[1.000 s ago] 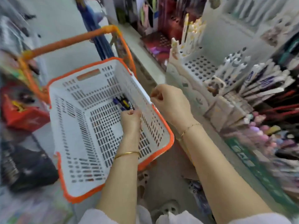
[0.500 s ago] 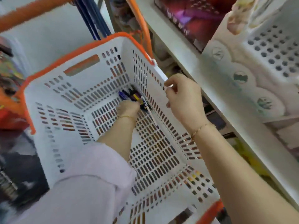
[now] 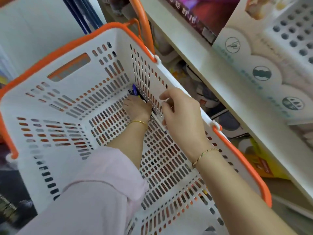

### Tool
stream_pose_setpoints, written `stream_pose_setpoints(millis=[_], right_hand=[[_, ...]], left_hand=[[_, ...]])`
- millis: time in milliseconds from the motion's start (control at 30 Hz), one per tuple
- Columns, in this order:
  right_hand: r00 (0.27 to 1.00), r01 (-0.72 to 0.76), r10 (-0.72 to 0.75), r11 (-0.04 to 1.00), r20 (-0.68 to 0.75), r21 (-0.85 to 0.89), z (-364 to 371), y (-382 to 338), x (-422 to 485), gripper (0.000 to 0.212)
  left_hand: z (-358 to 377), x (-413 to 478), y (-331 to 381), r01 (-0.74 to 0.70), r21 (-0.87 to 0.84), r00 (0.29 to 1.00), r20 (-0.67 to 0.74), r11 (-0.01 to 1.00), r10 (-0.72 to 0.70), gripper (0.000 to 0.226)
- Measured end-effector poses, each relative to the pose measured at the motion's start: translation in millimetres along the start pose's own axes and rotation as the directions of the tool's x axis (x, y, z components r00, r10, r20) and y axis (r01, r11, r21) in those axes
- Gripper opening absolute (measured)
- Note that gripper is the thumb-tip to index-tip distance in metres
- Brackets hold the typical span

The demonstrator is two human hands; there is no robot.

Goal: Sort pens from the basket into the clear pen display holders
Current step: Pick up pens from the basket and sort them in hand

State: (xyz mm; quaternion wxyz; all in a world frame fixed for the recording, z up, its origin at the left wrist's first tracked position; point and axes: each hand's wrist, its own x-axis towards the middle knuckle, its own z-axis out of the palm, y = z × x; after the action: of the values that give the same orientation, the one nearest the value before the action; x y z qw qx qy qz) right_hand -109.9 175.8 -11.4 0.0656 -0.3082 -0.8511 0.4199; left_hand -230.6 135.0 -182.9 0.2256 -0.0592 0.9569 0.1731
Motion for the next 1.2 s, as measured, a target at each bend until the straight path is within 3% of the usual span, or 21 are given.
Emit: stream_pose_setpoints(millis=[100,267,467,567,667,733,800,867,1000,1200], right_hand=[[0.999,-0.015,0.016,1.000,0.028,-0.023,1,5,-4,0.017],[0.999,-0.022,0.024,0.999,0.031,-0.045,-4,11,-7,0.015],[0.999,-0.019,0.021,0.998,0.050,-0.055,-5,14,-8,0.017],[0.998,-0.020,0.023,0.998,0.051,-0.056,-5,14,-9,0.019],[0.998,-0.028,0.029,0.999,0.061,-0.016,-8,15,-9,0.021],[0.995,-0.066,0.061,0.996,0.078,0.063,-12,12,-10,0.022],[0.994,-0.088,0.077,0.985,0.079,0.149,-19,5,-13,0.020],[0.997,-0.069,0.058,0.974,0.055,0.214,-33,-4,-18,0.019],[1.000,0.004,-0.007,0.953,0.008,0.302,-76,-16,-40,0.016],[0.986,0.027,0.052,0.891,-0.161,0.454,-180,5,-107,0.014]], left_hand=[[4,-3,8,0.095,-0.042,0.995,-0.018,0.995,-0.096,0.057],[1,12,15,0.172,-0.109,0.985,0.008,0.979,-0.172,0.069],[0,13,-3,0.006,-0.209,1.000,-0.008,0.978,-0.008,0.051],[-10,12,-5,0.005,-0.305,0.999,0.050,0.952,0.010,0.050],[-32,3,-9,0.103,-0.525,0.989,0.148,0.845,-0.029,0.030],[-61,-17,-13,0.167,-0.662,0.980,0.195,0.731,-0.048,0.007],[-96,-49,-15,0.249,-0.777,0.962,0.270,0.578,-0.052,0.007],[-127,-85,-14,0.262,-0.857,0.951,0.306,0.444,0.030,0.011],[-162,-158,7,0.212,-0.918,0.916,0.306,0.334,0.259,0.014],[-134,-280,75,0.203,-0.922,0.716,0.370,0.330,0.592,0.011]])
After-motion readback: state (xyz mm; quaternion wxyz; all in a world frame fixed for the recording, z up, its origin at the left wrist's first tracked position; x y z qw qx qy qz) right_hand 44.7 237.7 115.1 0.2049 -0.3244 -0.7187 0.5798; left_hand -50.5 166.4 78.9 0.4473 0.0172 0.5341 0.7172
